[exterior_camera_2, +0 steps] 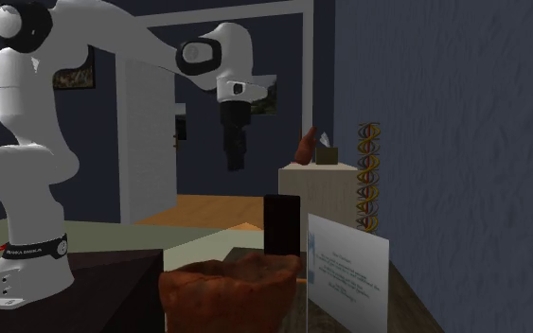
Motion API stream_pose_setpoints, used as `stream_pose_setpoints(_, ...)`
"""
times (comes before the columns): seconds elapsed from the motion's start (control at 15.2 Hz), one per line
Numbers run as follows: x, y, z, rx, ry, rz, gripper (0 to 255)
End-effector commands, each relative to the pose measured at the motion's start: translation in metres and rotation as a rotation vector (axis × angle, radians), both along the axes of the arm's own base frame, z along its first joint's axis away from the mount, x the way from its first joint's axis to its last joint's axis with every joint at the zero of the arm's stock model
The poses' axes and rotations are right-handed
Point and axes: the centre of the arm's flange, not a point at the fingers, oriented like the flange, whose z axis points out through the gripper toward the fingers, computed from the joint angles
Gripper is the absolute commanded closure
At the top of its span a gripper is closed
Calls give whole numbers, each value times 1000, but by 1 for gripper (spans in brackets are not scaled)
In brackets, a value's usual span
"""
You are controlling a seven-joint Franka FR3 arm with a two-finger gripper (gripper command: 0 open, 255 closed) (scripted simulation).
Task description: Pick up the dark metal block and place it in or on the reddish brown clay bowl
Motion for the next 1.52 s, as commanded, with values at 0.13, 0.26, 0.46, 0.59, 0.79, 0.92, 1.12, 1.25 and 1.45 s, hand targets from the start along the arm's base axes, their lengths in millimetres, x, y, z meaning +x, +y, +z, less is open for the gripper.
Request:
stream_pose_setpoints(0.13, 45, -20, -30, 7, 2, -11, 0)
stream_pose_setpoints(0.26, 66, -28, -44, 11, 4, -16, 0)
stream_pose_setpoints(0.46, 83, -35, -60, 14, 5, -20, 0)
stream_pose_setpoints(0.59, 83, -35, -71, 14, 5, -20, 0)
stream_pose_setpoints(0.79, 83, -35, -87, 14, 5, -20, 0)
stream_pose_setpoints(0.92, 83, -35, -95, 14, 5, -20, 0)
stream_pose_setpoints(1.12, 83, -35, -95, 14, 5, -20, 0)
stream_pose_setpoints(1.25, 83, -35, -95, 14, 5, -20, 0)
stream_pose_setpoints(1.45, 83, -35, -95, 14, 5, -20, 255)
